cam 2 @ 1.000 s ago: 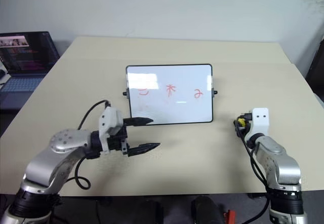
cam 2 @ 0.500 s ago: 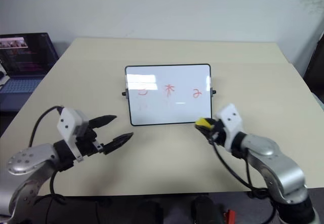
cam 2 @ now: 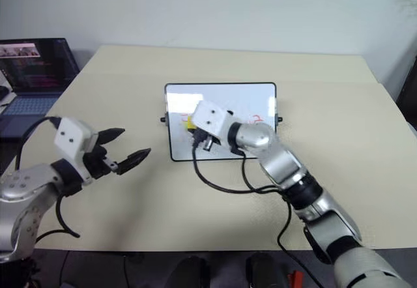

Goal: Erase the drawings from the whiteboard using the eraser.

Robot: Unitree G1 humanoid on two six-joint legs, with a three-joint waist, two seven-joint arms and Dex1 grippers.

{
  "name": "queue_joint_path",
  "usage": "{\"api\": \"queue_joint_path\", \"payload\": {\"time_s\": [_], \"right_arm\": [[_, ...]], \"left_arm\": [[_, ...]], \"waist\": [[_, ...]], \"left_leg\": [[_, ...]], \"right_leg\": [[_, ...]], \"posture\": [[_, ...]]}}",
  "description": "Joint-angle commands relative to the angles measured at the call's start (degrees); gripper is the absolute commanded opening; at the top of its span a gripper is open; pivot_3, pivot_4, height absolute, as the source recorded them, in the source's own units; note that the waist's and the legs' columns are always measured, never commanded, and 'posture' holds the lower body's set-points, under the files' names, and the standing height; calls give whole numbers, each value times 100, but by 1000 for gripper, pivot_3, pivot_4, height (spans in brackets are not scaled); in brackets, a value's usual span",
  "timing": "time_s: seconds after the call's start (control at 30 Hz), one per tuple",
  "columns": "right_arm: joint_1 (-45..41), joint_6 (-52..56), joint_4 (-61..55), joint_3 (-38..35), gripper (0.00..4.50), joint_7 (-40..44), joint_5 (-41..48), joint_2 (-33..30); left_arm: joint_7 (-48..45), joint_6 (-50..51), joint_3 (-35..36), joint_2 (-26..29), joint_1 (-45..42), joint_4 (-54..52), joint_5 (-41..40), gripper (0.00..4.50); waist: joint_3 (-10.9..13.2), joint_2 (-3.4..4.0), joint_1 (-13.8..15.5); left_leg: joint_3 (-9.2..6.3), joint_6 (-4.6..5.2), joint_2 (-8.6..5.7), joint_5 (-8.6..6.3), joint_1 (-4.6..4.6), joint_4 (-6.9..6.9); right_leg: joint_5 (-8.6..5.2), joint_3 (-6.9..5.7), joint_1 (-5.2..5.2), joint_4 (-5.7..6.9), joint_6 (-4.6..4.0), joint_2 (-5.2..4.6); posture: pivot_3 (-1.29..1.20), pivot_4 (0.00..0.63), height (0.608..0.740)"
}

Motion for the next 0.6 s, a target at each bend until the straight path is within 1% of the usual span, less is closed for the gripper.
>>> {"api": "queue_joint_path", "payload": {"time_s": [0.03, 0.2, 0.33, 0.4, 0.47, 0.6], "right_arm": [[-692, -667, 977, -55, 1123, -131, -420, 302], [-1476, -1439, 2586, -174, 1123, -450, -831, 787], [-1746, -1793, 3425, -205, 1123, -399, -987, 992], [-1807, -1865, 3699, -169, 1123, -285, -1074, 1054], [-1808, -1854, 3928, -1, 1123, 18, -1229, 1064], [-1720, -1890, 3983, 71, 1123, 356, -1421, 1043]], "left_arm": [[-232, -204, -99, 121, -156, 65, 35, 4500], [-517, -269, -218, 108, -138, 54, -41, 4500], [-630, -257, -230, 118, -88, -24, -50, 4500], [-665, -255, -216, 114, -77, -45, -61, 4500], [-717, -224, -163, 107, -83, -83, -133, 4500], [-750, -252, -141, 133, -80, -55, -105, 4500]], "waist": [[1, 1, -10], [1, 1, -24], [1, 1, -24], [1, 1, -24], [1, 1, -23], [1, 1, -24]], "left_leg": [[0, 0, 0, 0, 0, 1], [-2, 0, 3, 0, 1, -2], [-2, 0, 11, 0, 0, -5], [-3, 0, 11, 0, 0, -5], [-4, 0, 10, 0, 0, -4], [-8, 0, 11, 0, 6, -2]], "right_leg": [[0, 1, 0, 0, 0, -1], [0, 2, -3, 2, -1, -4], [0, 2, -4, 2, -2, -5], [0, 4, -4, 3, -2, -8], [0, 4, -4, 4, -2, -9], [0, 4, -4, 14, -2, -9]], "posture": [[0, 150, 740], [0, 150, 740], [0, 150, 740], [0, 150, 740], [0, 150, 740], [0, 150, 740]]}}
